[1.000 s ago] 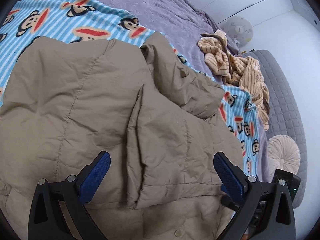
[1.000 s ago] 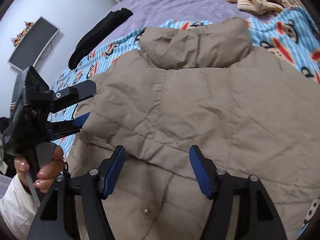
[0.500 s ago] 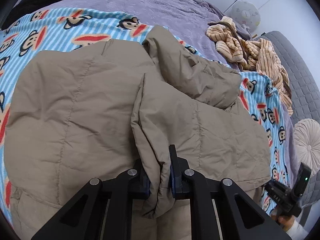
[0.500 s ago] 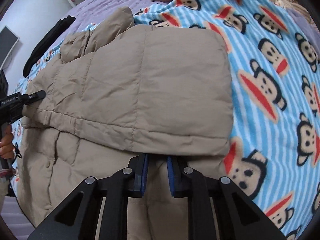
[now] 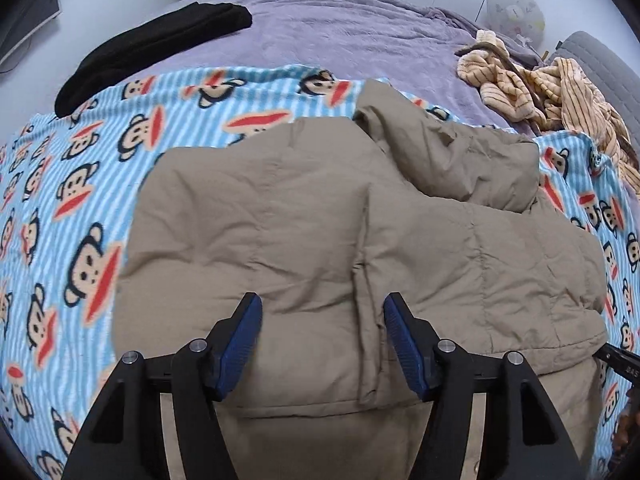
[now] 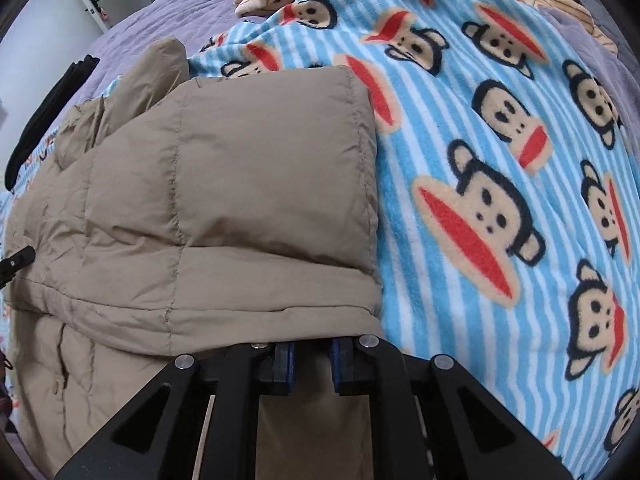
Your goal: Fold large clothes
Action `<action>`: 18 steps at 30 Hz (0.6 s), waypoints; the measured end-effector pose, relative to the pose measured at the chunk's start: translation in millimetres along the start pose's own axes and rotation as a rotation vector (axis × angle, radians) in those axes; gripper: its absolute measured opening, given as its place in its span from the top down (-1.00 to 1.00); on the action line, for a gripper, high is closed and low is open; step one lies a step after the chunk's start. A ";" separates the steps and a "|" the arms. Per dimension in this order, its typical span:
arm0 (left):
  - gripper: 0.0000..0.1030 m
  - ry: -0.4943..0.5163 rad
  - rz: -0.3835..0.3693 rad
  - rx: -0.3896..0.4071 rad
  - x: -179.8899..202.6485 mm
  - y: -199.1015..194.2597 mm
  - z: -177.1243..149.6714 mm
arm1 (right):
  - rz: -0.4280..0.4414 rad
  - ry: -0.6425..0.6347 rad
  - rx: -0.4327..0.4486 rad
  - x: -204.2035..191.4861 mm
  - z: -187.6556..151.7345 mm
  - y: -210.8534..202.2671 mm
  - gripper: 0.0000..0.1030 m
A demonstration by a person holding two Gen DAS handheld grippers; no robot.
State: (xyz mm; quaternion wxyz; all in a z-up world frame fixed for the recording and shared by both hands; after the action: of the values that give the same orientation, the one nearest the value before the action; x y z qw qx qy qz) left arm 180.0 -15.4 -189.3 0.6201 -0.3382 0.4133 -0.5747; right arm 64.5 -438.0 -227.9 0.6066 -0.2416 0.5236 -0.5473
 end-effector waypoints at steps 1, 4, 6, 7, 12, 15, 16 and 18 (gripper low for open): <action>-0.26 -0.013 0.000 0.002 -8.3 -3.1 0.8 | 0.021 0.014 -0.013 -0.9 -5.0 -6.8 0.62; -0.26 -0.035 -0.032 0.021 -18.8 -11.4 8.5 | 0.040 0.024 -0.027 -5.4 -24.7 -30.8 -0.19; -0.25 -0.026 -0.059 0.038 -14.1 -15.9 15.9 | 0.034 0.007 0.054 -12.2 -34.7 -59.2 -0.21; -0.16 -0.017 -0.077 0.046 -8.8 -17.6 19.2 | 0.034 0.007 0.054 -12.2 -34.7 -59.2 -0.21; 0.01 0.044 -0.182 0.064 40.9 -20.6 31.8 | 0.188 0.159 0.178 -1.5 6.9 -75.4 0.87; 0.01 0.093 -0.132 0.048 62.1 -0.5 26.6 | 0.318 0.228 0.183 -1.1 35.7 -53.0 0.87; 0.01 0.097 -0.110 0.024 63.9 10.7 22.2 | 0.340 0.232 0.170 -2.2 41.9 -43.0 0.87; 0.01 0.088 -0.103 -0.010 62.2 29.1 12.2 | 0.344 0.231 0.115 -1.8 46.5 -17.6 0.87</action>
State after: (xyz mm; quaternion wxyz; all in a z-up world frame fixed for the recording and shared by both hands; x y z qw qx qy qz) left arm 203.4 -74.6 -217.8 0.5691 -0.3366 0.4252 -0.6181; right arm 99.4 -454.4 -196.4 0.6399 -0.0494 0.5910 -0.4887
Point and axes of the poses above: each gripper's, at about its wrist camera, not at the fingertips, and y roughly the way its jaws point, x to its right, z to its top, the point moved 4 cm from there along y, roughly the way its jaws point, and after that the axes turned 15 degrees about z, right-handed, at the moved point
